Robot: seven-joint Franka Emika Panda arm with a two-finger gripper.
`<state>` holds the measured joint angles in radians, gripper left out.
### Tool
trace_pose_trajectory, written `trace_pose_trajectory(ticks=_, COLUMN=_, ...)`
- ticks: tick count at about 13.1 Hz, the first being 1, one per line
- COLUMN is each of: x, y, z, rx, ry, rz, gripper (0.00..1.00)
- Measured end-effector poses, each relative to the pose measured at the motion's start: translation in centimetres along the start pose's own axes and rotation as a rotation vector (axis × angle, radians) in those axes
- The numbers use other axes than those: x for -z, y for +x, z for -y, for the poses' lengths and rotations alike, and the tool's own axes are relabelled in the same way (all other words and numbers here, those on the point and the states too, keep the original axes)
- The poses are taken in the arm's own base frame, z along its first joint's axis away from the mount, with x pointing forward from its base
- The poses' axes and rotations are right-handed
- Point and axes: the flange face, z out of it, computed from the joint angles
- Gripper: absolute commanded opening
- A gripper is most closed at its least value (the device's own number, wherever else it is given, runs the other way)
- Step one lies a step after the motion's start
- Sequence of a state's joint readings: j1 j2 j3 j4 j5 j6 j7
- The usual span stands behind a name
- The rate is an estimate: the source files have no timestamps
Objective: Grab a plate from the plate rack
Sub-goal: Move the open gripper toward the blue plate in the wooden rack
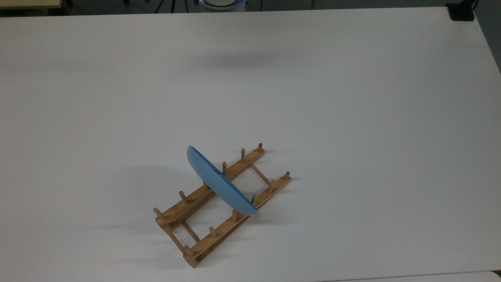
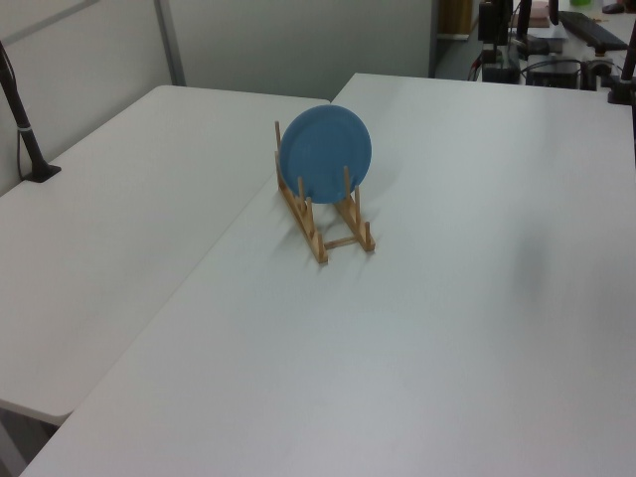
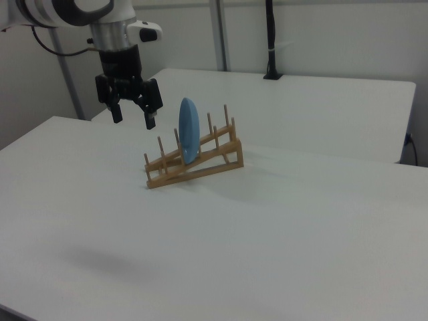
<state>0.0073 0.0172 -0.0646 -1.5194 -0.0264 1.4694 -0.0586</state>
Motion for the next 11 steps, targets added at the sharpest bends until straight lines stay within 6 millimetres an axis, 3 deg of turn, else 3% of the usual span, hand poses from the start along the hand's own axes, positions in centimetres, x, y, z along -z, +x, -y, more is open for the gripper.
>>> trace_pose_trajectory(ticks=2, x=-0.5, y=0.4, z=0.4, rx=0.060, ry=-0.001, rz=-0.001, gripper=1.00)
trace_pose_trajectory(ticks=5, x=-3.1, y=2.4, z=1.8, rx=0.124, ry=-0.004, rz=0.022, gripper=1.00)
trace_pose_trajectory(ticks=11, x=-3.1, y=2.6, z=1.9, rx=0.129, ry=-0.004, rz=0.023, gripper=1.00)
